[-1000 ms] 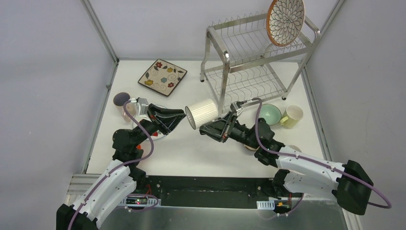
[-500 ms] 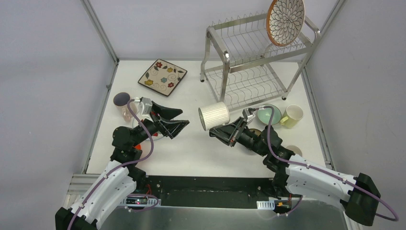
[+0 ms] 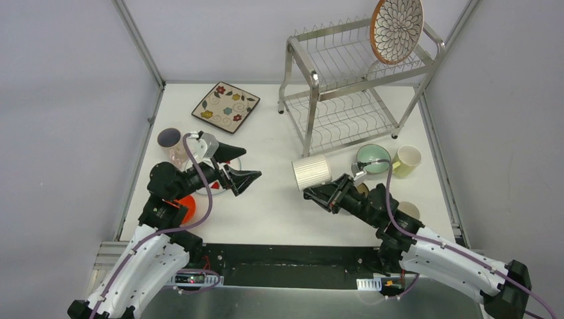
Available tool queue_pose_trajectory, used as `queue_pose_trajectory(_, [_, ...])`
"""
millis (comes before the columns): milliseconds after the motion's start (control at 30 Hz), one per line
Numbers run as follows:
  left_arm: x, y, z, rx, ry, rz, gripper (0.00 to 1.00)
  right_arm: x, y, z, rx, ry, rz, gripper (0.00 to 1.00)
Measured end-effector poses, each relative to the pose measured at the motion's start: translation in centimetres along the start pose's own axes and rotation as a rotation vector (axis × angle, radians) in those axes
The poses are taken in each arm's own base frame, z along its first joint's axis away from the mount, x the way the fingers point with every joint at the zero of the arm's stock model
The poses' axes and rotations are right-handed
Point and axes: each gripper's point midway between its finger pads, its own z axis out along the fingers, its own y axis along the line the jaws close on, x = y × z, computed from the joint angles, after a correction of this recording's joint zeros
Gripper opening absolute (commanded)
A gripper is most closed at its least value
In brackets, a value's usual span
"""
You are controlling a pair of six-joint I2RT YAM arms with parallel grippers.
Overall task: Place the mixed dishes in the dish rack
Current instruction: Turn the cup upside down in the dish rack.
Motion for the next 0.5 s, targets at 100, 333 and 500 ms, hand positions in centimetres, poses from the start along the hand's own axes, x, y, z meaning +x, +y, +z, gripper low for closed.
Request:
queue_pose_trajectory(100, [0.5, 0.7, -0.2, -0.039, 0.042, 0.013, 0.99, -0.4, -0.9, -0.7, 0.04, -0.022, -0.013, 0.0])
queue_pose_trajectory(333, [1.1, 2.9, -0.3, -0.156, 0.151, 0.013, 0.99, -0.6, -3.8, -2.4, 0.184, -0.032, -0.038, 0.0])
queue_pose_trajectory(500, [3.0, 4.8, -0.7, -0.27, 0.232, -0.046, 0.99, -3.7, -5.4, -3.2, 0.318, -0.172, -0.197, 0.0])
